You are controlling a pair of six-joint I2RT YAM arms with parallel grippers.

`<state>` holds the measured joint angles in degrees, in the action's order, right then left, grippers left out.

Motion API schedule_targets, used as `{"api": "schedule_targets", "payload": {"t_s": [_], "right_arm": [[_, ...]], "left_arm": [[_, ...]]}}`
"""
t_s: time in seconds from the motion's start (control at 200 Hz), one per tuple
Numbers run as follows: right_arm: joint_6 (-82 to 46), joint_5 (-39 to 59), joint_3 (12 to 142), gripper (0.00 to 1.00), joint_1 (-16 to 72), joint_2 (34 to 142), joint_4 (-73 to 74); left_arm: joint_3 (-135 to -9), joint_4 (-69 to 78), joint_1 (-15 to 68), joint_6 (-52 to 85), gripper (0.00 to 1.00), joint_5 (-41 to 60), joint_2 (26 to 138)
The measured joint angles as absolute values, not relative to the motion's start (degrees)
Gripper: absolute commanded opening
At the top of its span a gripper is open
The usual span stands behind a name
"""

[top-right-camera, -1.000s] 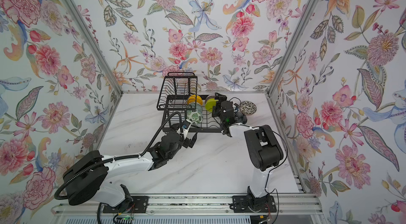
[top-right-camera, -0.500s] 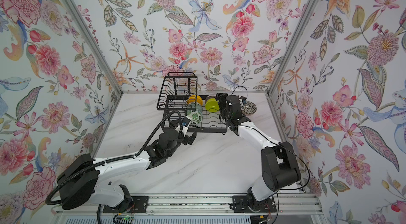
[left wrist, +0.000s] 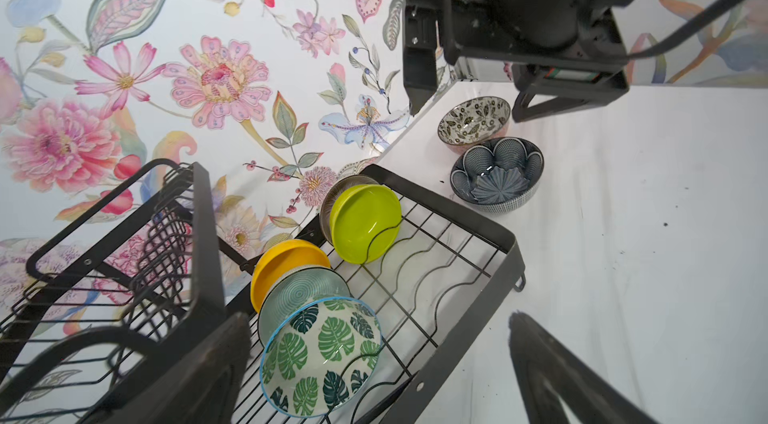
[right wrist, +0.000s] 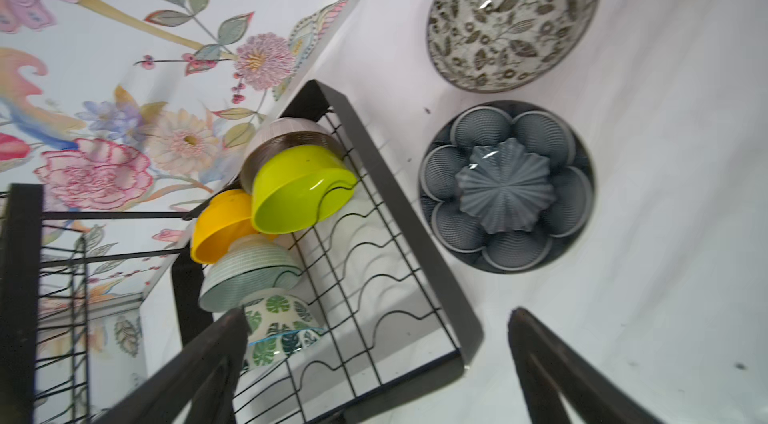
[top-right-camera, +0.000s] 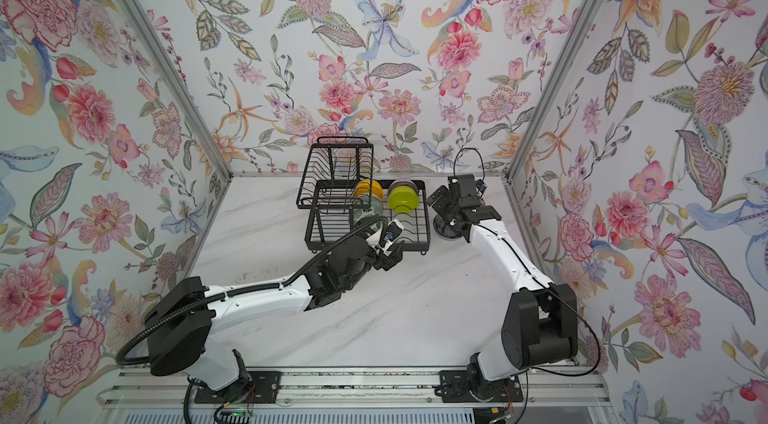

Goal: Load the bowls into the dish rack
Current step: 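Open the right gripper and withdraw it from the lime-green bowl, then move the right gripper to the blue-grey patterned bowl on the table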

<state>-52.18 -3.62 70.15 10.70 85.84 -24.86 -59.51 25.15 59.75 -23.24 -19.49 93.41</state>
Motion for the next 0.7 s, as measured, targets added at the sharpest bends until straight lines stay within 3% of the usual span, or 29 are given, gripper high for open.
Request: {"api": "schedule_targets", "payload": {"t_s": [0.265,0.701], "right_arm": [[-45.74,-1.19,68.45,0.99,3.95,86.87,-31.81],[-41.54,8.47,67.44,0.88,-0.45,99.46,-31.14]], "left_arm": [[-67.0,24.21,60.42,-27.57,0.99,-19.94,101.62],[-71.31,23.09,60.99,-27.55,0.99,-19.68,104.84]]}}
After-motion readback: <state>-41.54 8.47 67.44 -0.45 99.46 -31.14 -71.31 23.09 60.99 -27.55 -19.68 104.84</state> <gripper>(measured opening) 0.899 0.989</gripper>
